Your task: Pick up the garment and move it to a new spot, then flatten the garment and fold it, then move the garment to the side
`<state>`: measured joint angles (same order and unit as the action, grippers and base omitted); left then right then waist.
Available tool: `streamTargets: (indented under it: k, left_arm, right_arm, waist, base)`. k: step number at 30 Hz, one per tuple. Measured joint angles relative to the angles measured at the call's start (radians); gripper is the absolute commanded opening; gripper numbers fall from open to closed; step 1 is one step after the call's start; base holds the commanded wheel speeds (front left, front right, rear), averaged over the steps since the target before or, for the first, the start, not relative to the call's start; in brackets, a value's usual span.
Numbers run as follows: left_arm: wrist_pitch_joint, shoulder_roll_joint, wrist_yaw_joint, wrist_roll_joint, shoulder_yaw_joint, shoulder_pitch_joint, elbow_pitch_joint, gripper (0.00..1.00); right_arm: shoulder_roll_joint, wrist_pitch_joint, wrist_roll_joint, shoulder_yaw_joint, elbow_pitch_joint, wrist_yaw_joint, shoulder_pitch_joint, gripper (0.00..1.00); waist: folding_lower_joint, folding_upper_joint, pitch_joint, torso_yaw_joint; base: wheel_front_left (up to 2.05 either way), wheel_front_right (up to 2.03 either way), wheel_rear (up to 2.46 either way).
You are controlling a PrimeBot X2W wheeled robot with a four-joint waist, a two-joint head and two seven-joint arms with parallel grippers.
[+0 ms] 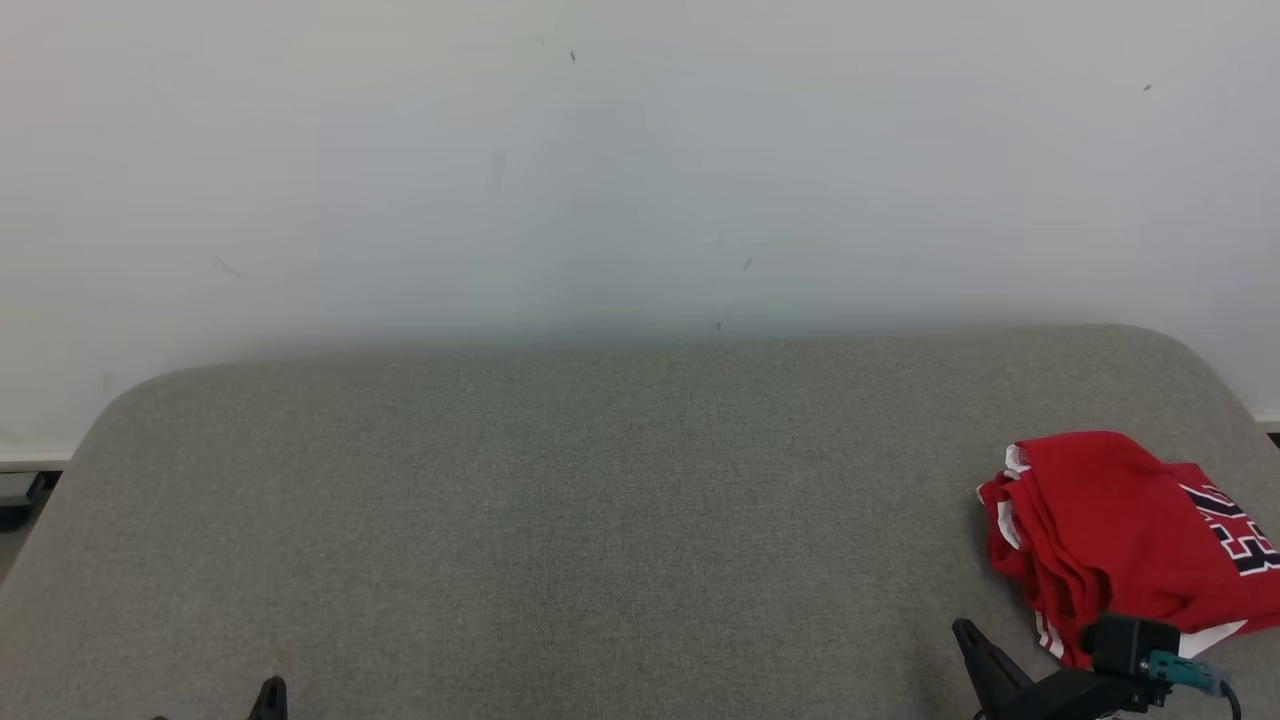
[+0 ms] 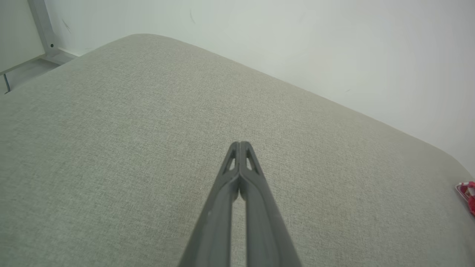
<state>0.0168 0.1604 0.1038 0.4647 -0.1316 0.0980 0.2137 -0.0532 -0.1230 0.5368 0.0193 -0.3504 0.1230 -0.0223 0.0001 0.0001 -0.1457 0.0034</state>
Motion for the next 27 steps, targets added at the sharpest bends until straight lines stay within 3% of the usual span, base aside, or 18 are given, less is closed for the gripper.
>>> streamTargets:
  k: [27]
  left_arm:
    - [-0.043,-0.033,-0.069,0.335,0.066,-0.048,0.028,0.0]
  right_arm:
    - [0.002,-0.001,0.318,0.036,0.004,0.0,0.033,0.0]
  waist:
    - [0.0,0.0,0.046,-0.001]
  base:
    - [0.0,0.0,0.0]
